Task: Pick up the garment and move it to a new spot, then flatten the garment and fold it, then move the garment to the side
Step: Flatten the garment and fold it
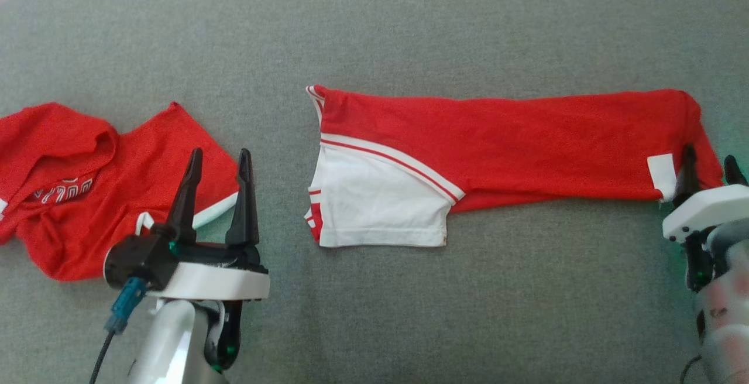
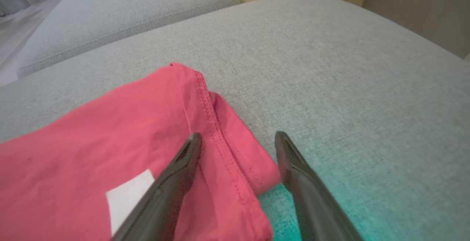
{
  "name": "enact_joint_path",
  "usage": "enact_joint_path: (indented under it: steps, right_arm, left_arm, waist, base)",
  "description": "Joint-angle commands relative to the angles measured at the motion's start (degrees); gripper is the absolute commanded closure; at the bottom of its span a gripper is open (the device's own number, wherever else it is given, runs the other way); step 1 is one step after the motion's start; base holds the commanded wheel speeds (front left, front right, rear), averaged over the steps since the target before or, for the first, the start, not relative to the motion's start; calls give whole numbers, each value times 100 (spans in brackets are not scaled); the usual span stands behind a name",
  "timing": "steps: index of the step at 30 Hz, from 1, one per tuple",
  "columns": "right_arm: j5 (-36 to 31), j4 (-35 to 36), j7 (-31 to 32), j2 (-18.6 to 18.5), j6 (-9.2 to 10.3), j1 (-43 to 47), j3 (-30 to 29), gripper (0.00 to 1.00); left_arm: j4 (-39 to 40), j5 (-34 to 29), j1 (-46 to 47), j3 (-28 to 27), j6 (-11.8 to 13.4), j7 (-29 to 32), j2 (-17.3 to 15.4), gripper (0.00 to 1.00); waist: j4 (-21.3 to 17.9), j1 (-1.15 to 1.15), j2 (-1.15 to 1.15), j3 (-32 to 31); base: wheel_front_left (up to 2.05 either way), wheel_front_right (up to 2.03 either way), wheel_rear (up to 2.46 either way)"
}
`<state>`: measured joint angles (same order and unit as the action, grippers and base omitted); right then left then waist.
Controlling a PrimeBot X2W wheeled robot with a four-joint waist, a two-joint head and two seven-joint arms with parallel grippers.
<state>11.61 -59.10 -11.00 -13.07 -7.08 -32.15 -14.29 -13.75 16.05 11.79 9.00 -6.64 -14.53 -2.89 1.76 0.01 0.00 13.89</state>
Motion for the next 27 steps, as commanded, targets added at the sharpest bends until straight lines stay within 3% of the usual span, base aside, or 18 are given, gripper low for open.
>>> enact_joint_path:
  steps: [1,7,8,9,10,20,27]
  right_arm:
    - [-107,66,-49,-5,-41,-188,51,0]
    - [-162,-349,4,256,-41,-451,-227,0]
    - [-113,-368,43,300,-41,-474,-217,18]
    - [-52,-377,75,331,-41,-493,-207,78]
    - [12,-375,93,348,-41,-508,-197,100]
    - [296,-317,177,-6,-41,-543,-117,100]
    - [-150,-531,-111,-860,-41,-623,-638,100]
  left_arm:
    - [165,-43,209,-243,-35,-47,-19,0]
    - [138,-104,331,-337,-71,-47,-4,0]
    - [135,-110,344,-350,-73,-47,-3,0]
    - [131,-115,357,-361,-74,-47,-2,0]
    - [126,-119,368,-370,-76,-47,-2,0]
    - [44,-87,411,-333,-82,-47,1,0]
    - [4,-40,320,-260,-83,-47,1,0]
  waist:
    - [31,-1,0,91]
    - [-26,-1,0,263]
    - [-42,-1,0,275]
    - [-56,-1,0,283]
    - [-71,-1,0,287]
    - [-128,-1,0,182]
    - [-92,-1,0,-13]
  base:
    - [0,0,0]
    - [0,0,0]
    - [0,0,0]
    - [0,0,0]
    - [0,0,0]
    - [0,0,0]
    - [0,0,0]
